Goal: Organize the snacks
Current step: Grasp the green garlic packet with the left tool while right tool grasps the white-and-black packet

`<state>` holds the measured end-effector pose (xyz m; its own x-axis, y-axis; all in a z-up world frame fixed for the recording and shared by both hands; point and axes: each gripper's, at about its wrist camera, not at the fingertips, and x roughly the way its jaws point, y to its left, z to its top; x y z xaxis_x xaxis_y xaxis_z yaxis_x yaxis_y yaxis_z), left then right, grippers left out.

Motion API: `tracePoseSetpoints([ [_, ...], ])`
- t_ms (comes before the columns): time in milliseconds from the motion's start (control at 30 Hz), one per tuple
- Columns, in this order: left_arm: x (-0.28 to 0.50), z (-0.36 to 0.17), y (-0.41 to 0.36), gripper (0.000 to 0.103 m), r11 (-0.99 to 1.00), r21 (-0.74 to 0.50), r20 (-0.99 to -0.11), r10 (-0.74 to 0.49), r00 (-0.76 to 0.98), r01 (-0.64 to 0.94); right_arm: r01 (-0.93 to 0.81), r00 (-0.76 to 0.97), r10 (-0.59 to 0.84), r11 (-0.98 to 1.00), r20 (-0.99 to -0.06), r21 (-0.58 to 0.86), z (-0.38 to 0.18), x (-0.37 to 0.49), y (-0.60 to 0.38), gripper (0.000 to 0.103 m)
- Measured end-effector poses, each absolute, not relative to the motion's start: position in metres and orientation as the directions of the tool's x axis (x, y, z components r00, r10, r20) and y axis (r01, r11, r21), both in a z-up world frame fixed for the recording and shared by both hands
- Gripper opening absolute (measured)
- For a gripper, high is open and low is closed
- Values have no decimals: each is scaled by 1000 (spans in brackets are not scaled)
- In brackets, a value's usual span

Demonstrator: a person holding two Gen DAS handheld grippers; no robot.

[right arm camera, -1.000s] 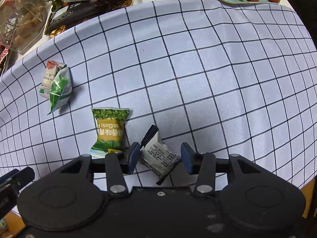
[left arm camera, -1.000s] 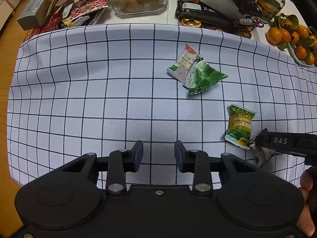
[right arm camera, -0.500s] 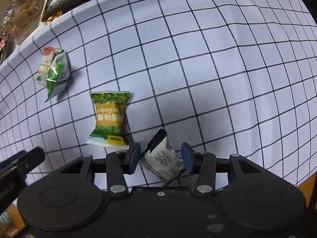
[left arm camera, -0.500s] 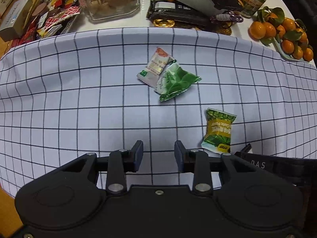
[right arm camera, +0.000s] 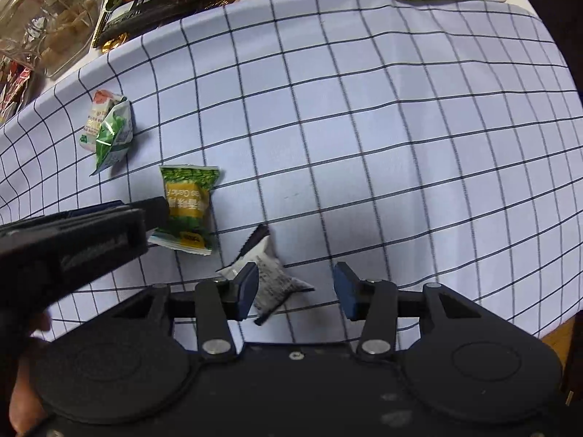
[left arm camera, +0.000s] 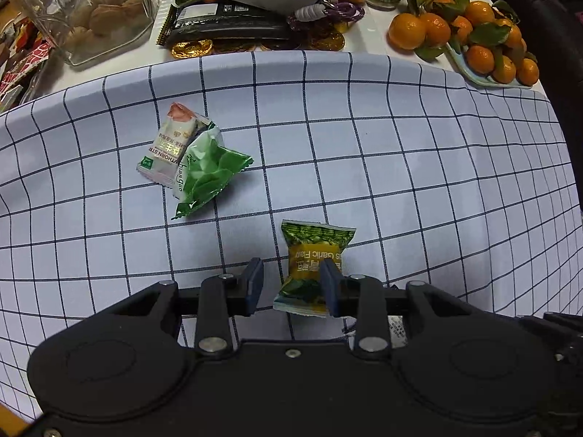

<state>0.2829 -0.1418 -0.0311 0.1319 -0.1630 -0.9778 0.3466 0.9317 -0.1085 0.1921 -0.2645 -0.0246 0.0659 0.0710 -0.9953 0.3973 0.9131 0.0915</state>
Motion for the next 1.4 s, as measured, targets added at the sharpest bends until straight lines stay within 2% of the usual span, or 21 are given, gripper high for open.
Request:
tracePoseSetpoints([
  [533,281,-55,-165,44,931,-78,-989,-118,93,357,432,79,106,892,-991,130,-29,197,-280,49],
  [933,280,-55,-164,39,941,-30,-990,-74,117,338,357,106,-29,934,-994,10,-16,195,-275,48],
  [1067,281,-52,-153,38,950,-17,-991,-56,118,311,334,99,-12,942,-995,22,-18,196,-270,48],
  [1267,284,-45,-129,38,964,9,-992,-25,123,267,323,105,117,935,-988,145,-21,199,-266,48],
  [1400,282,-39,-111,38,970,12,-991,-21,129,244,316,107,116,938,-987,144,-24,203,-262,49],
])
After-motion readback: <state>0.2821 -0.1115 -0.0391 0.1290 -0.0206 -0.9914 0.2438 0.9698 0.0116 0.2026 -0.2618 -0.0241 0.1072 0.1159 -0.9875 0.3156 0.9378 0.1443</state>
